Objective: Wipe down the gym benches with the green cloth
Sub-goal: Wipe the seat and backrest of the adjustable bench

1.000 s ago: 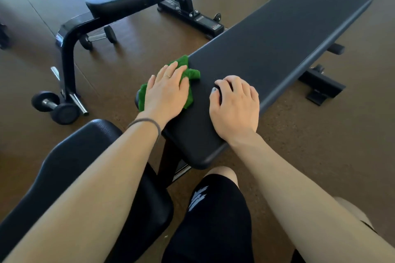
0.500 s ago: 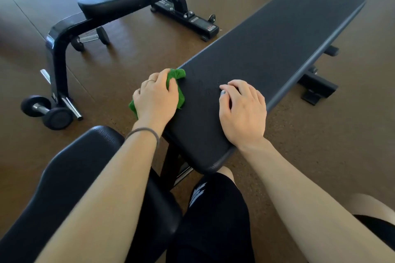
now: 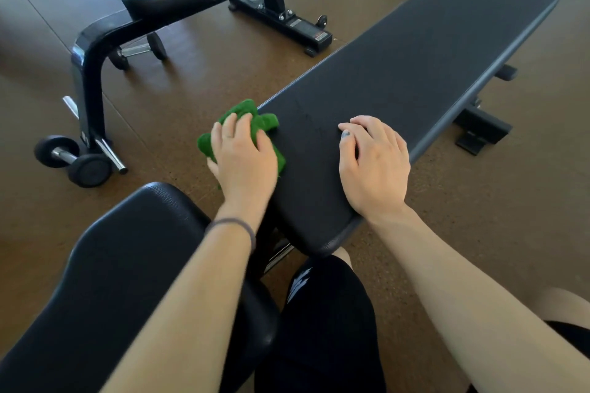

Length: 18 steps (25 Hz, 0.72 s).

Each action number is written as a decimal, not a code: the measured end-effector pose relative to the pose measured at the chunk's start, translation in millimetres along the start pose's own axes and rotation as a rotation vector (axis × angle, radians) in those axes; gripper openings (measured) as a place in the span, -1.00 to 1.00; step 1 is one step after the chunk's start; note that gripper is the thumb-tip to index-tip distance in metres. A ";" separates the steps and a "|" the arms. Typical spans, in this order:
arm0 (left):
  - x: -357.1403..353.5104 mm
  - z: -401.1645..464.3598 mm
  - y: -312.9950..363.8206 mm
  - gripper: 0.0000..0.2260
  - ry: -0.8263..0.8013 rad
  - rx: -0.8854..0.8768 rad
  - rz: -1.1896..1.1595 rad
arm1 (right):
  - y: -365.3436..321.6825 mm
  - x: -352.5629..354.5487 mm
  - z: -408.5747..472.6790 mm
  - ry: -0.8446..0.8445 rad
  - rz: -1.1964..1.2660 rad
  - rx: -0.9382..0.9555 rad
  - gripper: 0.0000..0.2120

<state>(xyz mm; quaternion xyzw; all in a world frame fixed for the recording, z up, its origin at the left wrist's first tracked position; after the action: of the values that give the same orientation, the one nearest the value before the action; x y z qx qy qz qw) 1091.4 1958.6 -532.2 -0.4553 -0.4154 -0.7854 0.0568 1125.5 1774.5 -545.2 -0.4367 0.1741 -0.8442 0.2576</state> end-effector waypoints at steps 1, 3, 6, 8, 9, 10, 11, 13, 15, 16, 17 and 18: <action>-0.2 20.4 -2.6 -0.64 -0.013 0.051 0.003 | -0.3 0.6 -0.6 -0.005 0.000 0.002 -0.58; 0.7 33.4 -5.7 -0.63 -0.041 0.074 0.066 | -0.6 1.0 -1.1 -0.004 0.012 -0.003 -0.57; 10.0 -16.9 -3.7 -0.56 -0.071 -0.195 0.120 | -0.4 1.3 0.8 0.011 0.029 -0.033 -0.56; 18.1 -62.3 -4.3 -0.49 -0.138 -0.393 0.153 | -0.7 -0.4 -1.2 0.028 0.041 -0.052 -0.57; 18.2 -70.2 -2.4 -0.47 -0.181 -0.466 0.179 | -1.2 -1.1 -2.4 0.028 0.048 -0.054 -0.57; 14.1 -63.1 3.3 -0.46 -0.210 -0.527 0.179 | -1.5 -0.8 -2.0 0.017 0.061 -0.046 -0.57; 3.9 -45.5 12.3 -0.46 -0.219 -0.563 0.171 | 0.7 0.8 3.7 -0.001 0.081 -0.026 -0.57; -21.2 -0.9 33.2 -0.50 -0.250 -0.554 0.191 | 14.0 5.0 25.8 -0.025 0.082 0.029 -0.59; -32.2 18.9 48.2 -0.53 -0.270 -0.480 0.232 | 39.4 4.3 56.0 -0.031 0.029 0.011 -0.61; -33.5 8.4 53.2 -0.53 -0.263 -0.481 0.230 | 53.4 2.4 68.8 -0.030 0.016 -0.033 -0.62; -28.3 -13.5 54.1 -0.53 -0.260 -0.514 0.205 | 64.0 -0.8 75.5 -0.022 0.013 -0.070 -0.63; -17.9 -43.0 52.5 -0.51 -0.268 -0.578 0.170 | 70.1 -5.0 75.9 -0.005 0.011 -0.087 -0.63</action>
<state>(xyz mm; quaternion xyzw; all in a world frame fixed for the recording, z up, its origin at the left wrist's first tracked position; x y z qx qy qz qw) 1097.6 1889.0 -524.6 -0.5848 -0.1398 -0.7964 -0.0643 1210.6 1715.7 -542.4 -0.4487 0.2122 -0.8333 0.2434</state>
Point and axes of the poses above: each hand's wrist, its own z-axis towards the middle knuckle, its own x-axis out of the back of the hand, y = z × x, the point moved 1 cm from there along z, towards the middle knuckle, and after that the axes turned 13 degrees about y, right-handed, at the moved point
